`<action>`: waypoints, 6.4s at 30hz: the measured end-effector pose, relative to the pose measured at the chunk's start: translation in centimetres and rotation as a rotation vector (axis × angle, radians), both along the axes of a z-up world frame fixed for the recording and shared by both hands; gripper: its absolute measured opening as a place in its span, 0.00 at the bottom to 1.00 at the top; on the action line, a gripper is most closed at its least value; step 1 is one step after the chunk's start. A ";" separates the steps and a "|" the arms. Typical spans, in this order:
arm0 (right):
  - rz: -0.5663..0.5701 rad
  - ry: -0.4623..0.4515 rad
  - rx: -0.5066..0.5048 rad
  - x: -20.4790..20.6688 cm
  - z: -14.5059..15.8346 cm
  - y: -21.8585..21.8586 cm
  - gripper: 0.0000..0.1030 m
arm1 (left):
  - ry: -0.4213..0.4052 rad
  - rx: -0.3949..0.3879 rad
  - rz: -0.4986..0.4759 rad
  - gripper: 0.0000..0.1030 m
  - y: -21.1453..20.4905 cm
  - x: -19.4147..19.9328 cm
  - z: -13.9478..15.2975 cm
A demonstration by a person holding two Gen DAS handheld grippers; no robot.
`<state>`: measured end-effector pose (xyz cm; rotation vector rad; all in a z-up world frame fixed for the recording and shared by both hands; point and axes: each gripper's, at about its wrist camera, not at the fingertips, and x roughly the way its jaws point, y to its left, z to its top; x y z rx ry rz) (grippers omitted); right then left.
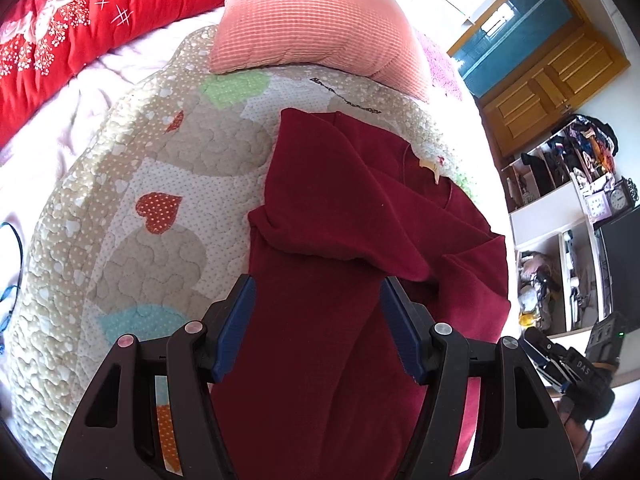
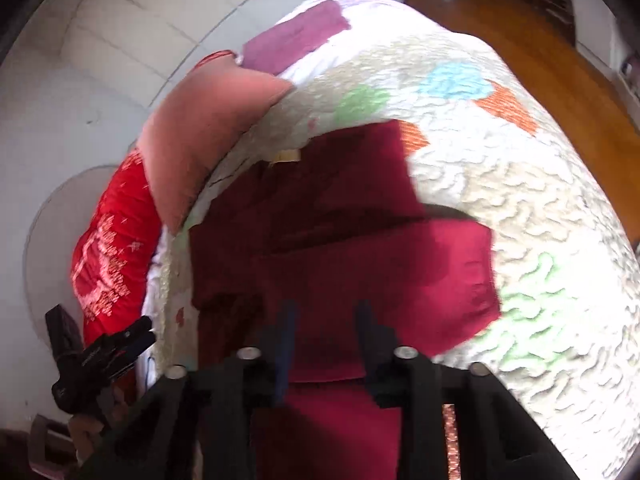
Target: Fold small clothes
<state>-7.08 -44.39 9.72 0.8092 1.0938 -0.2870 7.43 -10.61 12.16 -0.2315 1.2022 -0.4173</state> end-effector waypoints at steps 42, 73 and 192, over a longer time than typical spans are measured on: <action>0.314 -0.074 0.406 3.7 -0.3 12.7 0.39 | 0.084 -0.178 0.085 0.70 2.9 -0.3 -1.9; 0.044 -0.072 0.417 -0.3 -0.7 4.5 0.39 | 0.319 -0.246 0.323 0.63 1.4 -6.0 -7.0; 0.195 0.259 -0.077 -1.5 -4.9 4.7 0.04 | 0.171 0.169 0.100 0.43 8.3 -10.7 -4.4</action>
